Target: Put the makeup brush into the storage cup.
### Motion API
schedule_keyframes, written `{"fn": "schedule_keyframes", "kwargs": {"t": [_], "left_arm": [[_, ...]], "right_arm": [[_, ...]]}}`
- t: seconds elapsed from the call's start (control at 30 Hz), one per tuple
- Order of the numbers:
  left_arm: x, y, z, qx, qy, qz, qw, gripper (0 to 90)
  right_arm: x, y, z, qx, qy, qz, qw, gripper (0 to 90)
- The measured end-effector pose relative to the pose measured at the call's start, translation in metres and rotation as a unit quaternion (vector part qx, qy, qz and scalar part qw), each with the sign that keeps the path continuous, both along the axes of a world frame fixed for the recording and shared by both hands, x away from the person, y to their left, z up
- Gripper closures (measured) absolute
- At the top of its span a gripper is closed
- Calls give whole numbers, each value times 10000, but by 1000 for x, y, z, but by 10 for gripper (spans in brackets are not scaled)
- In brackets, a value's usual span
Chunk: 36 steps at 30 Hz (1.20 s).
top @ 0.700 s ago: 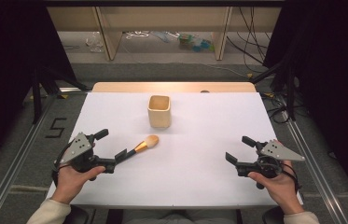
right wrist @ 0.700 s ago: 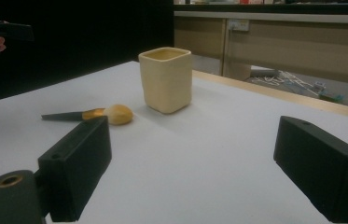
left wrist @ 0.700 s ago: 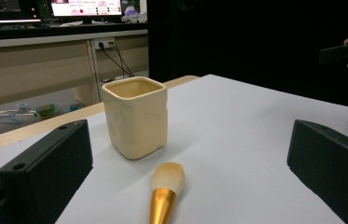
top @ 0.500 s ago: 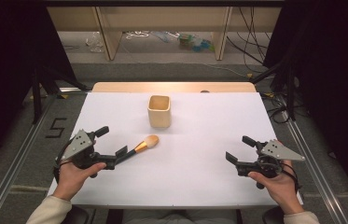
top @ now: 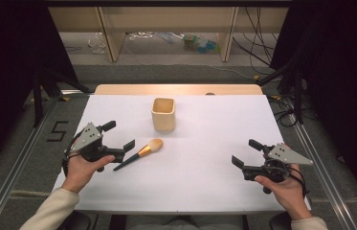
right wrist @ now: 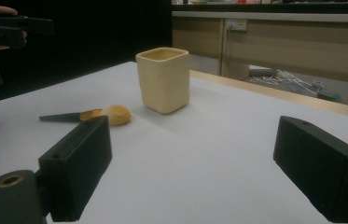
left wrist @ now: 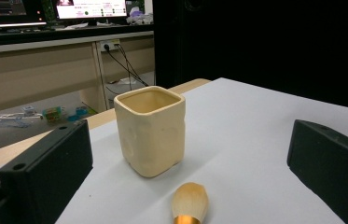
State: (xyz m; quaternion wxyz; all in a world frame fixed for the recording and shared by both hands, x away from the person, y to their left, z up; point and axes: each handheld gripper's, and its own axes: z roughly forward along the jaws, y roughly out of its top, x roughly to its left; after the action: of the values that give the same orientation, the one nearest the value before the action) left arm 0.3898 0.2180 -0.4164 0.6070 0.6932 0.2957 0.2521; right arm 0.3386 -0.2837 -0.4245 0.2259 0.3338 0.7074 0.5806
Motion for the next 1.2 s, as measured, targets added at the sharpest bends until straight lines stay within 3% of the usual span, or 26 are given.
{"fn": "schedule_keyframes", "kwargs": {"t": [0.33,1.2], "left_arm": [[15,-4,0,140,-12,11,9999,0],[33,-13,1,213,-8,-34,9998,0]], "right_arm": [[0,-1,0,-45,-22,-32,10000,126],[1,-1,0,-50,-22,-36,10000,126]]}}
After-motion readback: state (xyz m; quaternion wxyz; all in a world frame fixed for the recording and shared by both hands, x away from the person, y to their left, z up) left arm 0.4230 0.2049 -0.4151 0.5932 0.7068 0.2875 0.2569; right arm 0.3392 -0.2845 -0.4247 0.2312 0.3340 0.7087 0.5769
